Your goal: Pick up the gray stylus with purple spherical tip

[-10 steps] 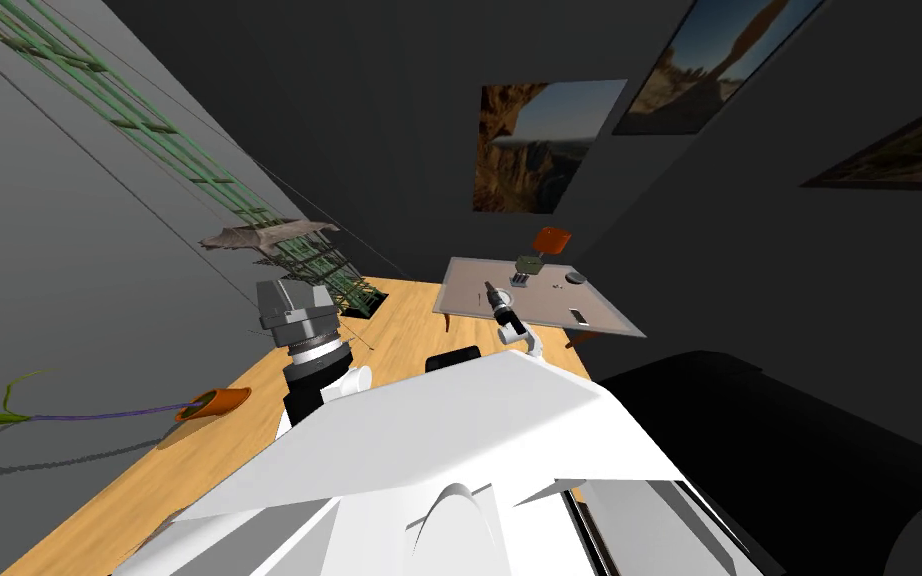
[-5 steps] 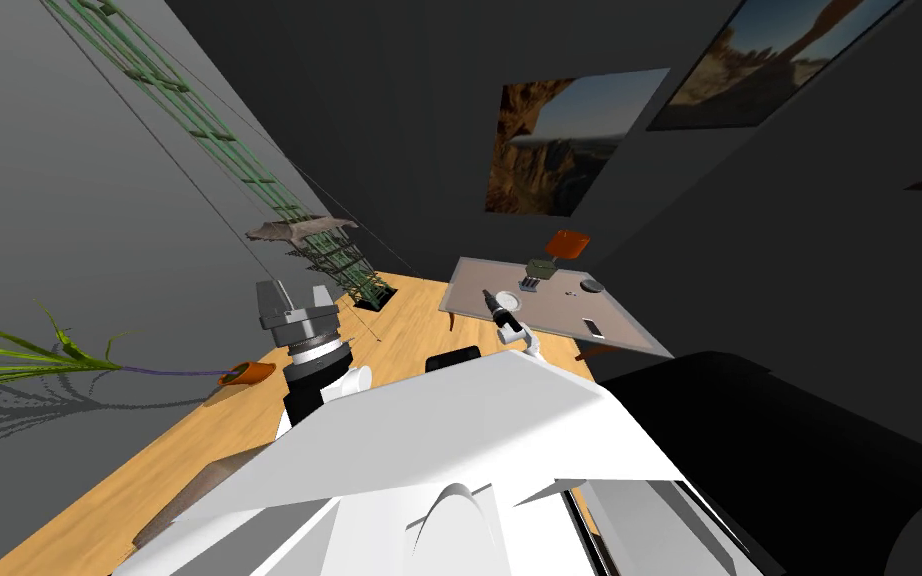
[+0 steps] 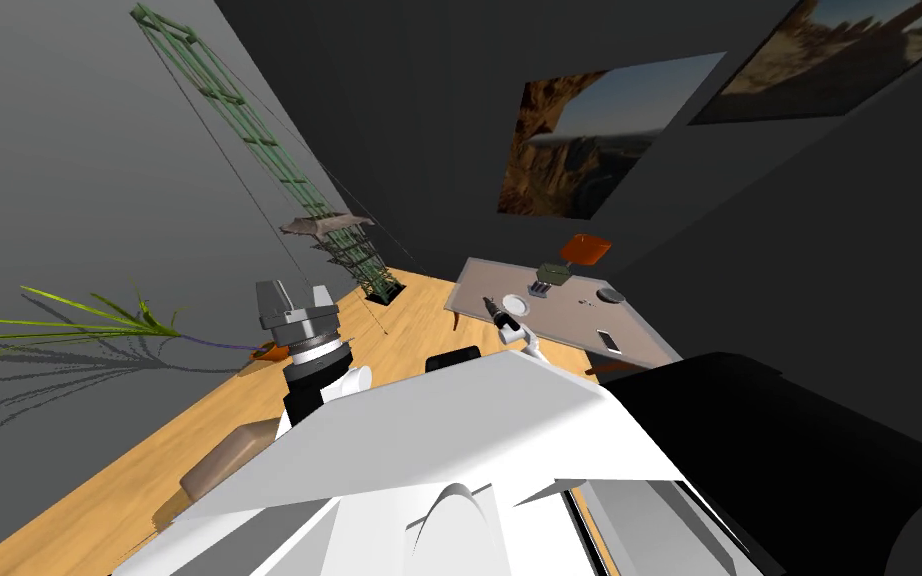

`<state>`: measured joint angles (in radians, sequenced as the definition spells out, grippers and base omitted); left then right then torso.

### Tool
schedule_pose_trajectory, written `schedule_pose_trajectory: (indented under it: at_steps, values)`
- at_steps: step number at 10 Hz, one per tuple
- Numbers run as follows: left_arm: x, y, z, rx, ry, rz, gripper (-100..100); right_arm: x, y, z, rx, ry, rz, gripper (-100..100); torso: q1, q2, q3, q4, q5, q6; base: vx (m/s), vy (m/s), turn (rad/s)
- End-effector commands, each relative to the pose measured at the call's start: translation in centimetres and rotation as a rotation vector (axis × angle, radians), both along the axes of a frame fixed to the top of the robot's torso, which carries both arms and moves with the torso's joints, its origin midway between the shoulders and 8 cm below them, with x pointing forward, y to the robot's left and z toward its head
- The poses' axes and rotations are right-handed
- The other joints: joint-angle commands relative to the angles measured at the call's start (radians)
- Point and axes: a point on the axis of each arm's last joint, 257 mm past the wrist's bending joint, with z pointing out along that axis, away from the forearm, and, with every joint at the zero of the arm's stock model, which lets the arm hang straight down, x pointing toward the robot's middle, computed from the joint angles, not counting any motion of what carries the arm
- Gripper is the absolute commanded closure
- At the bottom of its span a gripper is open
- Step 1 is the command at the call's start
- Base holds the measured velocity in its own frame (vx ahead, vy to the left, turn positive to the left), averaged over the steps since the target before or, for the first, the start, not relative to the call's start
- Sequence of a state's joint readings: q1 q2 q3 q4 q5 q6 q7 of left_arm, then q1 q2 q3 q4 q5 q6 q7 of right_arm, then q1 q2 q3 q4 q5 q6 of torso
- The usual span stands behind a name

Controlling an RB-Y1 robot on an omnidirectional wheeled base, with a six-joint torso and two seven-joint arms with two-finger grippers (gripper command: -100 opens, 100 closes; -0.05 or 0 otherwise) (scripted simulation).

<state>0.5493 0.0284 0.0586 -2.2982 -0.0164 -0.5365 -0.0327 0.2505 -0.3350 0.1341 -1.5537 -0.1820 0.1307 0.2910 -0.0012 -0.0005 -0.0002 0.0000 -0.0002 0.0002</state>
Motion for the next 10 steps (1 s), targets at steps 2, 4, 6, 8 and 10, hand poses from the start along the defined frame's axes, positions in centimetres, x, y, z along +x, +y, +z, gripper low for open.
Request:
schedule_pose_trajectory:
  at_steps: [2, 4, 6, 8, 10]
  values:
    - [0.0, 0.0, 0.0, 0.0, 0.0, 0.0, 0, -0.9, -0.9, -3.3, -0.031, 0.106, 0.004, -100, 0.0, 0.0, 0.0, 0.0, 0.0, 0.001, 0.003, -0.011, 0.196]
    - [0.0, 0.0, 0.0, 0.0, 0.0, 0.0, 0, -2.3, -2.2, -6.3, -0.055, 0.193, -0.003, -100, 0.0, 0.0, 0.0, 0.0, 0.0, 0.001, 0.004, -0.009, 0.154]
    - [0.0, 0.0, 0.0, 0.0, 0.0, 0.0, 0, -3.3, -3.2, -8.5, -0.077, 0.263, -0.006, -100, 0.0, 0.0, 0.0, 0.0, 0.0, 0.0, 0.009, -0.017, 0.237]
    - [0.0, 0.0, 0.0, 0.0, 0.0, 0.0, 0, -4.1, -4.1, -9.9, -0.098, 0.319, -0.006, -100, 0.0, 0.0, 0.0, 0.0, 0.0, 0.001, 0.001, -0.004, 0.078]
    - [0.0, 0.0, 0.0, 0.0, 0.0, 0.0, 0, -5.6, -5.5, -12.0, -0.122, 0.392, -0.013, -100, 0.0, -0.001, 0.0, 0.0, 0.0, 0.001, 0.01, -0.018, 0.196]
